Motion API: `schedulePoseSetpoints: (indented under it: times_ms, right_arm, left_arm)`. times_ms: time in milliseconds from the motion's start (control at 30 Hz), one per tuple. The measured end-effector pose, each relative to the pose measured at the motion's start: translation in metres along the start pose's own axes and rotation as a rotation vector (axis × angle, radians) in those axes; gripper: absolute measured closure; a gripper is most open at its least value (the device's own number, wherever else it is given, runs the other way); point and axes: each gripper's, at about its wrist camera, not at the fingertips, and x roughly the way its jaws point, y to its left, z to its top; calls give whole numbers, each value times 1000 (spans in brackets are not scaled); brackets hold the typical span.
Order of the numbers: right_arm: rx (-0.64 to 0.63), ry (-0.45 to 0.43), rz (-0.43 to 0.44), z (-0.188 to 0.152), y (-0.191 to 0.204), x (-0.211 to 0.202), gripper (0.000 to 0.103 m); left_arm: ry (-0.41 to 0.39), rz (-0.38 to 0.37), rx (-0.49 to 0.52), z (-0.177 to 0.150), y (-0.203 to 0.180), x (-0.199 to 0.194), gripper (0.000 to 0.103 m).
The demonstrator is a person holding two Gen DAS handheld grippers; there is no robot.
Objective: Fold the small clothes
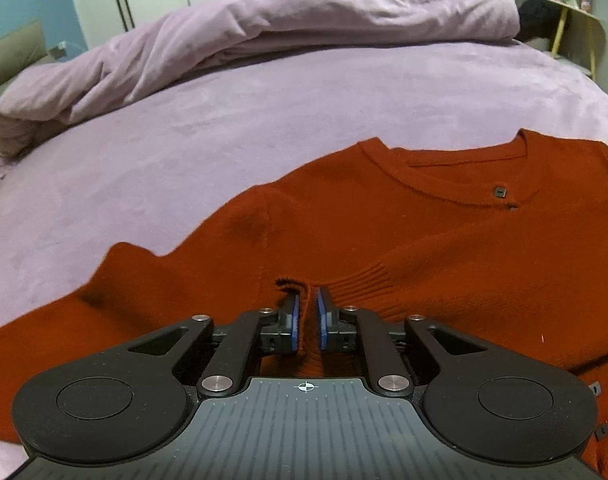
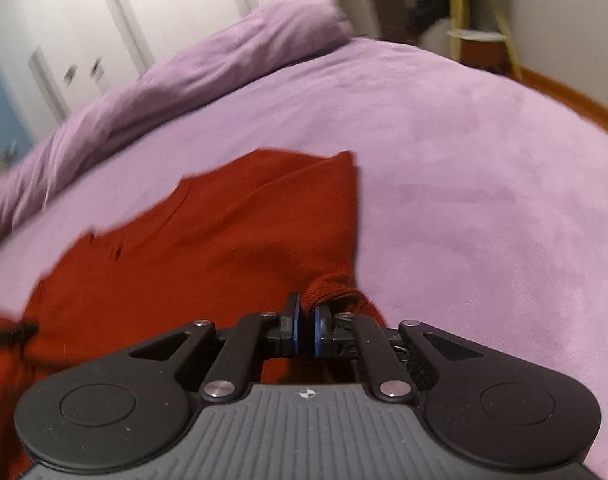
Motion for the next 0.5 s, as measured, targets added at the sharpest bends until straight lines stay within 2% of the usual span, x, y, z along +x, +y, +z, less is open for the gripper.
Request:
schedulePoseSetpoints:
  times_ms: [33,100,200,267,367,467,500]
  right_arm:
    - [-8,5,25,2,1,-8,87]
    - [-15,-30,101,4,1,-29,87]
    - [-60,-108,99,13,7,-43,87]
    - [-91,-110,84,20,17,-33,87]
    - [-191,-56,42,21,39,1,87]
    - [-300,-10,-27,11,53,34,87]
    - [-348,-28,-65,5,53,40,89]
  left_arm:
    - [0,9,-16,1,4,-6,87]
    - [-20,47,-43,-1,12,-21,87]
    - [-77,77,-91,-2,22,-47,86]
    - [-92,31,-136,-1,21,-57,82]
    - [-36,-75,-116,0,0,-49,78]
    - [12,-104,-67,-1,-26,-30,76]
    - [39,-102,-41,-1,-32,-20,75]
